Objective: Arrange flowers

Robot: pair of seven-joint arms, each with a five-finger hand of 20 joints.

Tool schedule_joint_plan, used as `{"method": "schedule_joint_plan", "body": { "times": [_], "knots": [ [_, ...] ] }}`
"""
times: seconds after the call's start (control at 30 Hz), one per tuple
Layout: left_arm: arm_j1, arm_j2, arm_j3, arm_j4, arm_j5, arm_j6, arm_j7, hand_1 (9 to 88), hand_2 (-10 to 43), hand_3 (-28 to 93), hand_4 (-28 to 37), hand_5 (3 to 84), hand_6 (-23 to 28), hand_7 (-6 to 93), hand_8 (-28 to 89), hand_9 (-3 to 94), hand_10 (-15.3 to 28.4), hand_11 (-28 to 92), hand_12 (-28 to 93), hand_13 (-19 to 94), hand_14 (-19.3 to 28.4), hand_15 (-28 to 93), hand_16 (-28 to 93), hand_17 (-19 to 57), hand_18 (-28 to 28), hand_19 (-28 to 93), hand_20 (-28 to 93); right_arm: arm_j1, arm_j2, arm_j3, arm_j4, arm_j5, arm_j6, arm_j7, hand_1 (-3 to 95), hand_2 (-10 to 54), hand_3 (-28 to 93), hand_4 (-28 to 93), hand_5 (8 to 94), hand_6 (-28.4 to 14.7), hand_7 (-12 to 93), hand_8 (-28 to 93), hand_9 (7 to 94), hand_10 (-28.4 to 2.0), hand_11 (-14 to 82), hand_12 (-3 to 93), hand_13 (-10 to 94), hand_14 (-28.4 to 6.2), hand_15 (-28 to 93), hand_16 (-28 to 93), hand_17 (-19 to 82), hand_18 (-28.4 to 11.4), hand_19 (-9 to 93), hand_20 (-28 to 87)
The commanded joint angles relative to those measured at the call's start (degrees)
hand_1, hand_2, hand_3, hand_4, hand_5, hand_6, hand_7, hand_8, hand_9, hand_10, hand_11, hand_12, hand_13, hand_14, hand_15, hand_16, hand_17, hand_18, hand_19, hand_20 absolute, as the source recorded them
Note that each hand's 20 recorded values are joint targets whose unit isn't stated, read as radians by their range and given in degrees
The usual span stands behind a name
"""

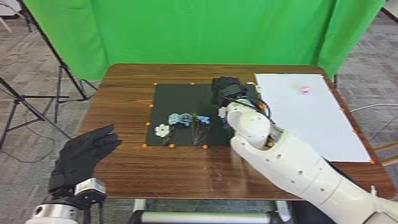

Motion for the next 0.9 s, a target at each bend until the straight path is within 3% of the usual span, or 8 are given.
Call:
{"method": "schedule_joint_plan", "body": {
  "times": [0.03, 0.3, 0.47, 0.53, 0.63, 0.77, 0.87, 0.9],
  "knots": [
    [0.3, 0.05, -0.05, 0.19, -0.16, -0.29, -0.26, 28.2, 7.9, 80, -16.4, 51.1, 16.2, 15.2, -9, 43.3, 23.8, 41, 9, 32, 28.4, 65, -15, -9.9, 21.7, 61, 12, -0.3, -0.5, 0.4, 0.2, -1.4, -0.7, 1.2, 44.2, -9.5, 80, -28, 70.3, -2.0, 27, -2, 77.0, -10.4, 25.7, 30.2, 60, -10.9, 73, 28, 32, -22.0, 93, 39],
    [-0.2, -1.77, -0.37, 0.28, 1.56, -1.34, -2.0, 28.2, 7.9, 80, -16.4, 51.1, 16.2, 15.3, -9, 43.2, 23.8, 41, 9, 32, 28.4, 65, -15, -9.8, 21.8, 61, 12, 0.2, -0.9, 0.7, 0.8, -1.4, -2.5, 2.8, 39.9, -9.5, 82, -28, 69.3, -2.3, 24, -4, 72.2, -13.4, 33.9, 23.1, 57, -12.8, 75, 24, 29, -22.7, 92, 39],
    [-0.4, -2.83, -0.52, 0.22, 2.45, -1.72, -3.11, 28.3, 7.9, 80, -16.4, 51.0, 16.2, 15.3, -9, 43.2, 23.7, 41, 9, 32, 28.4, 65, -15, -9.8, 21.8, 61, 12, 0.8, -1.3, 1.0, 1.3, -1.4, -3.3, 3.7, 36.5, -9.5, 84, -28, 68.4, -2.8, 23, -13, 68.9, -15.3, 37.1, 19.6, 54, -14.4, 76, 23, 28, -23.3, 91, 40],
    [-0.4, -2.51, -0.4, 0.25, 2.14, -1.55, -2.79, 28.3, 8.0, 80, -16.4, 51.1, 16.2, 15.2, -9, 43.2, 23.8, 41, 9, 32, 28.4, 65, -15, -9.8, 21.8, 61, 12, 1.2, -1.5, 1.0, 1.5, -0.4, -3.5, 4.6, 35.5, -9.5, 83, -28, 67.7, -3.5, 23, -14, 67.4, -15.9, 37.2, 19.6, 53, -15.1, 77, 23, 27, -23.8, 91, 40],
    [0.0, -0.98, 0.05, 0.22, 0.71, -0.52, -1.27, 28.4, 8.0, 80, -16.4, 51.1, 16.2, 15.3, -9, 43.2, 23.8, 41, 9, 32, 28.4, 65, -15, -9.8, 21.7, 61, 12, 1.6, -2.2, 1.5, 1.7, 0.4, -4.4, 5.0, 33.2, -9.5, 82, -28, 66.4, -4.5, 22, -14, 65.1, -17.1, 37.7, 19.6, 51, -16.5, 78, 23, 26, -24.4, 91, 41],
    [0.0, -0.77, 0.29, 0.28, 0.49, -0.34, -1.02, 28.4, 8.1, 80, -16.4, 51.1, 16.2, 15.2, -9, 43.2, 23.8, 41, 9, 32, 28.4, 65, -15, -9.9, 21.8, 61, 12, 1.9, -2.6, 1.5, 1.6, 0.4, -4.9, 4.7, 31.0, -9.1, 82, -28, 64.9, -5.6, 22, -13, 61.8, -18.4, 38.9, 19.7, 49, -17.9, 79, 22, 25, -24.6, 91, 41],
    [0.1, 0.69, 0.91, 0.32, -0.8, 0.35, 0.47, 28.4, 8.1, 80, -16.3, 51.1, 16.2, 15.3, -9, 43.3, 23.8, 41, 8, 32, 28.4, 65, -15, -9.8, 21.7, 61, 12, 1.9, -2.8, 1.4, 1.2, 1.2, -5.2, 4.7, 30.2, -8.7, 81, -28, 64.0, -6.0, 21, -13, 60.5, -19.0, 39.2, 19.6, 48, -18.4, 79, 22, 25, -24.7, 90, 41],
    [0.1, 0.39, 0.9, 0.32, -0.62, 0.29, 0.2, 28.4, 8.1, 80, -16.3, 51.1, 16.2, 15.3, -9, 43.3, 23.8, 41, 8, 32, 28.4, 65, -15, -9.8, 21.7, 61, 12, 2.0, -2.7, 1.3, 1.1, 1.5, -5.2, 4.8, 29.5, -8.3, 81, -28, 63.7, -6.2, 21, -13, 60.0, -19.3, 39.3, 19.5, 47, -18.8, 80, 21, 25, -24.7, 90, 41]
  ]
}}
